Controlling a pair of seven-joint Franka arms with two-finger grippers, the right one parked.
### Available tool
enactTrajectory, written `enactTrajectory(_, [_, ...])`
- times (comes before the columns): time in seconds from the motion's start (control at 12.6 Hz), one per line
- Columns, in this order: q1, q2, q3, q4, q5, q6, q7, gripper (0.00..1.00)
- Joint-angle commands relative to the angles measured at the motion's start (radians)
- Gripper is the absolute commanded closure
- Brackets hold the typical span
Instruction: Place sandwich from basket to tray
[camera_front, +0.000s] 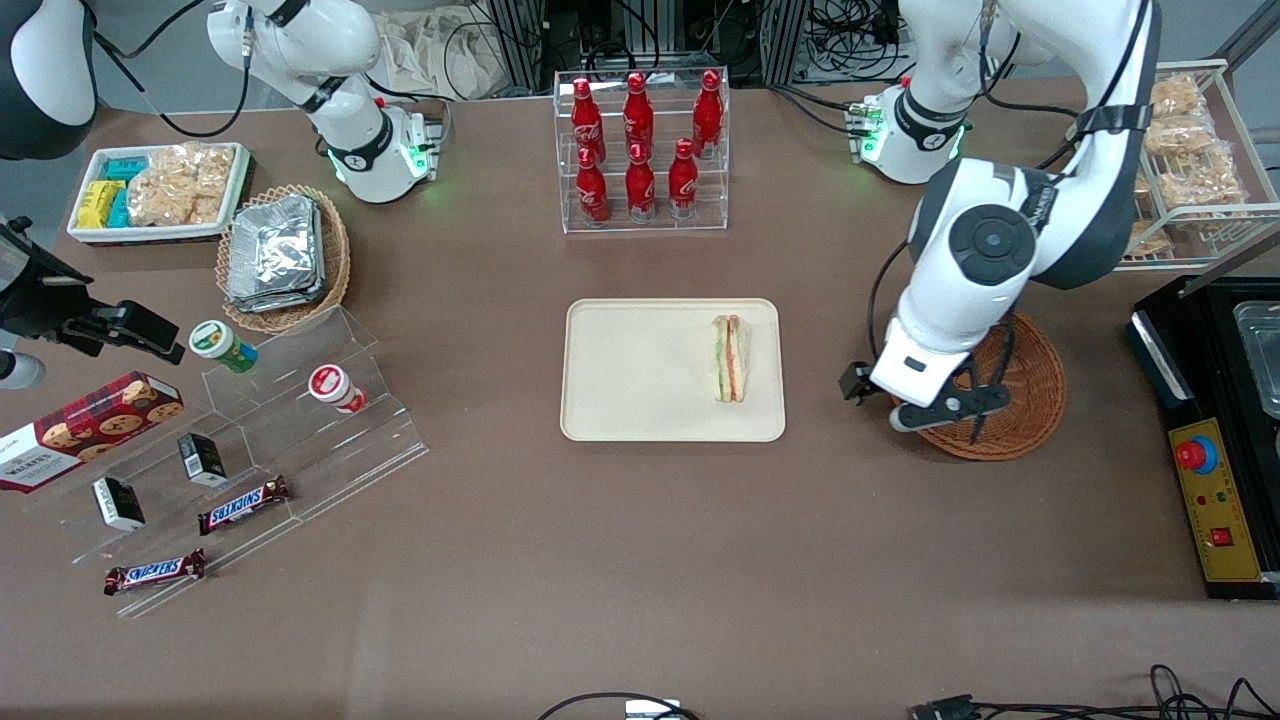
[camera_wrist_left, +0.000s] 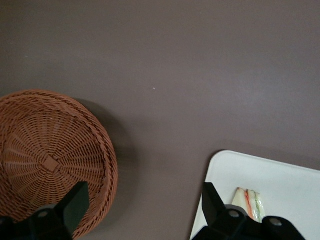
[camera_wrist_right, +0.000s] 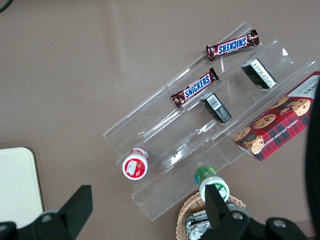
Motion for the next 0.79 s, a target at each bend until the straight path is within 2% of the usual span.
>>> enactTrajectory(0.0, [-0.002, -0.032, 0.026, 0.0, -0.007, -0.022, 0.003, 0.0])
enactTrajectory(0.4, [0.075, -0.071, 0.019, 0.034, -0.009, -0.059, 0.012, 0.0])
enactTrajectory(0.56, [0.122, -0.071, 0.009, 0.067, -0.009, -0.111, 0.069, 0.0])
enactTrajectory(0.72, [0.214, -0.074, -0.061, 0.124, -0.017, -0.187, 0.159, 0.0])
